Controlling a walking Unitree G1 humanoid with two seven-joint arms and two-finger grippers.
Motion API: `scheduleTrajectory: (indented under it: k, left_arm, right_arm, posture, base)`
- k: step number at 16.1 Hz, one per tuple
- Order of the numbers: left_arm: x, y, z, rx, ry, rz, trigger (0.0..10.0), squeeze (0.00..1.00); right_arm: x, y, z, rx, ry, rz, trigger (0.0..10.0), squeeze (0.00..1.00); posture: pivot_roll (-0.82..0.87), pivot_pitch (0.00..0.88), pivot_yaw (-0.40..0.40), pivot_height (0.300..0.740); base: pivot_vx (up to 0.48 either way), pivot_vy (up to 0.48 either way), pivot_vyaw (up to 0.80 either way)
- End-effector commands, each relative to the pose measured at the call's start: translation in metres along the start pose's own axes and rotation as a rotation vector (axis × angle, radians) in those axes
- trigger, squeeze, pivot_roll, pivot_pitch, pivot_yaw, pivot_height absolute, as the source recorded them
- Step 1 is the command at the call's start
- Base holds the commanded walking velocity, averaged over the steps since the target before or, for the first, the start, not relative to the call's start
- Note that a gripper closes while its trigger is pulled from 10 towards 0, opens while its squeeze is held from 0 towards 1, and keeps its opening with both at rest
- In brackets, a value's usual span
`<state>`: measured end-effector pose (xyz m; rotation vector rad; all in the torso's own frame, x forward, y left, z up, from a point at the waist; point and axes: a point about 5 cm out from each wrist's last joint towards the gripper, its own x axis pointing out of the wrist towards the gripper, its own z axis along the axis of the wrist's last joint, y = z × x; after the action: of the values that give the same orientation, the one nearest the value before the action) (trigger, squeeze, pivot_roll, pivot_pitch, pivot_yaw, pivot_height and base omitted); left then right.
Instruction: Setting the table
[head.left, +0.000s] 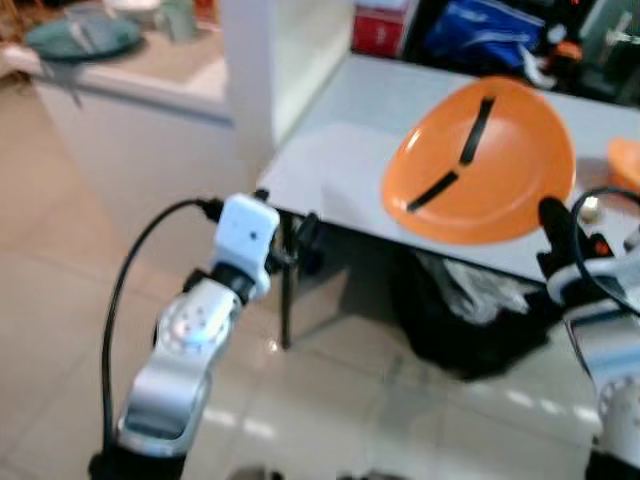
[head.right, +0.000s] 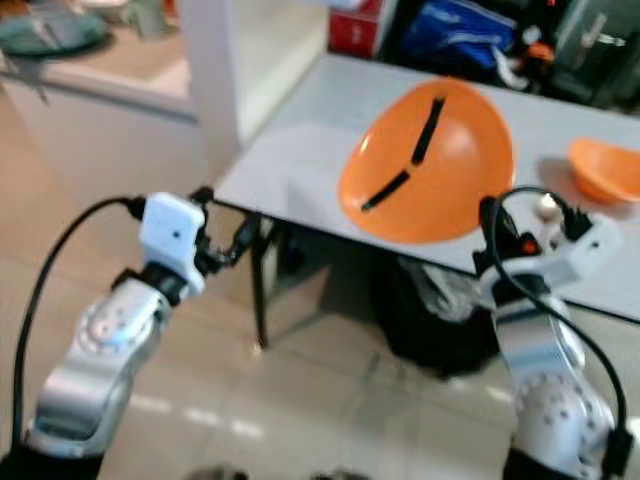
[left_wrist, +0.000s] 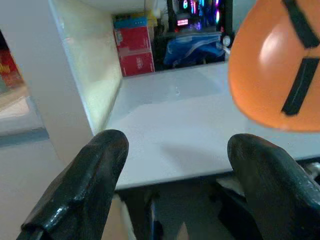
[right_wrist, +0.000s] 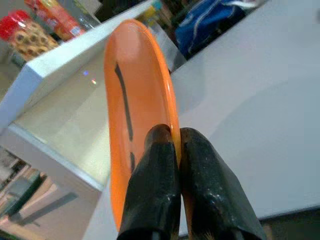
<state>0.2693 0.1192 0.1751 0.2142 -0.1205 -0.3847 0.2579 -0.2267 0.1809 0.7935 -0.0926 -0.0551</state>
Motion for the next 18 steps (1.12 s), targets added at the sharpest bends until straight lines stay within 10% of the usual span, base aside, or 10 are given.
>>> scheduleTrajectory:
  k: [1, 18]
  left_arm:
    - [0.001, 0.0, 0.003, 0.006, -0.011, -0.002, 10.0, 0.0]
    - [0.005, 0.001, 0.002, -0.003, 0.004, 0.006, 10.0, 0.0]
  right_arm:
    - [0.003, 0.008, 0.007, 0.032, -0.029, 0.033, 10.0, 0.0]
    - [0.019, -0.005, 0.004, 0.127, -0.01, -0.094, 10.0, 0.0]
  posture:
    - [0.02, 0.061, -0.036, 0.74]
    - [0.02, 0.05, -0.031, 0.74]
  base:
    - [0.0, -0.48, 0.0]
    - [0.0, -0.424, 0.0]
